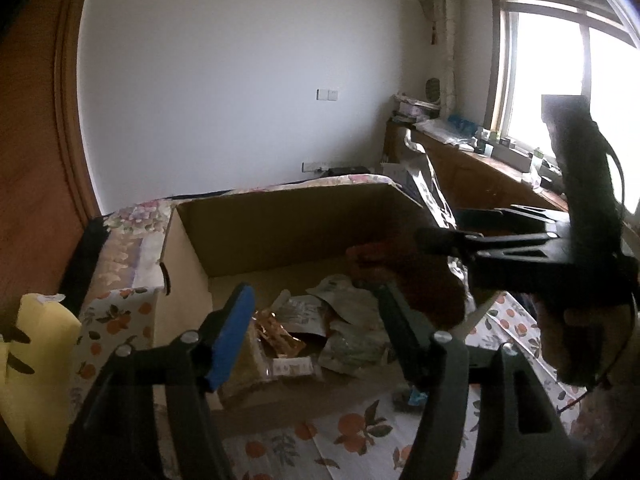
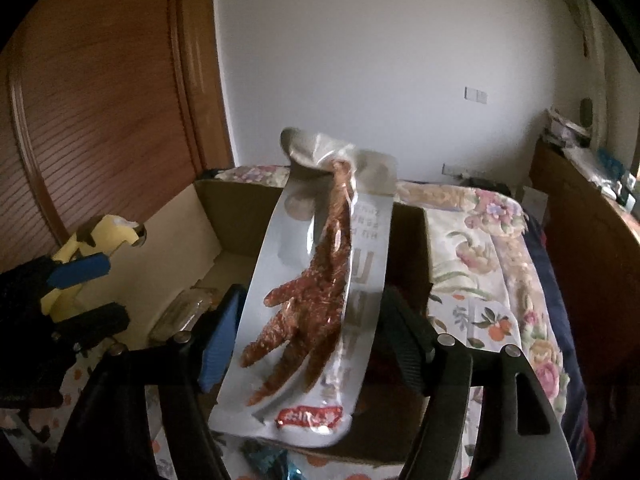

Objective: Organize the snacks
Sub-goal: 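Open the left gripper, then the right gripper, dropping both packets into the box, then withdraw both grippers from the box and lower them toward the teal wrapper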

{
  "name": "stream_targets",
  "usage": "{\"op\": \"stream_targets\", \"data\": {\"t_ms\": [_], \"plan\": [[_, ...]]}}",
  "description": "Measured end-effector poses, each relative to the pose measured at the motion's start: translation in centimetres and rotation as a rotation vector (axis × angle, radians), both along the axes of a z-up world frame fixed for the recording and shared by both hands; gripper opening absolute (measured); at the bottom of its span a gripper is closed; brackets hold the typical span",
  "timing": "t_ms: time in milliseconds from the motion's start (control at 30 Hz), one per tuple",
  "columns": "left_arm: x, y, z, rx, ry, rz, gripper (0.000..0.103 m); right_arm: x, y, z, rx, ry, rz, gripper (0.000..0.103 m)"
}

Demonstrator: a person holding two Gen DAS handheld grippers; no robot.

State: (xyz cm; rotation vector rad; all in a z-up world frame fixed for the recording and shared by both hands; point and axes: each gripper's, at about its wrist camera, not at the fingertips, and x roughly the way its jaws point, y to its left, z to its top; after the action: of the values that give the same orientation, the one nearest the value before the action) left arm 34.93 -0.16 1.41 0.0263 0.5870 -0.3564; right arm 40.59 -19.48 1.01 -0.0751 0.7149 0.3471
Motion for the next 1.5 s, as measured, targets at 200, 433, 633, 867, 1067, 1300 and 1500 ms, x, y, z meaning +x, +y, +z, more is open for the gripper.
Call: {"op": "stream_targets", "data": {"t_ms": [200, 433, 633, 867, 1067, 1300, 1500], "plan": [[-1.4, -0.2, 0.6, 0.001, -0.001, -0.002, 0.065, 0.8, 0.2, -1.2, -0.076, 0.040, -0.003, 0.080], [-3.3, -0.5, 0.5, 0.024, -0.029, 0.002, 0.067, -2.4, -1.1, -0.5, -0.008, 0.018, -0.006, 0.080], [-5.6, -1.4, -0.5, -0.019, -0.017, -0.029, 0.069, -7.7, -3.4, 0.4, 0.002, -0.031, -0.022, 0.081], [-7.7, -3.6, -3.4, -0.063, 0.020, -0.043, 0.069, -12.8, -7.6, -1.8, 0.014, -0.002, -0.040, 0.082], [-8.1, -6.4, -5.9, -0.117, 0.100, -0.074, 0.069, -14.2, -10.1, -5.1, 0.009, 0.045, -0.092, 0.082], [-7.4, -9.7, -7.9, -0.103, 0.163, -0.039, 0.069, -12.2, -11.0, -8.8, 0.027, 0.140, -0.031, 0.082], [-6.3, -9.8, -9.3, -0.120, 0.198, -0.006, 0.069, -9.1, -9.9, -10.5, -0.001, 0.217, 0.084, 0.077]]}}
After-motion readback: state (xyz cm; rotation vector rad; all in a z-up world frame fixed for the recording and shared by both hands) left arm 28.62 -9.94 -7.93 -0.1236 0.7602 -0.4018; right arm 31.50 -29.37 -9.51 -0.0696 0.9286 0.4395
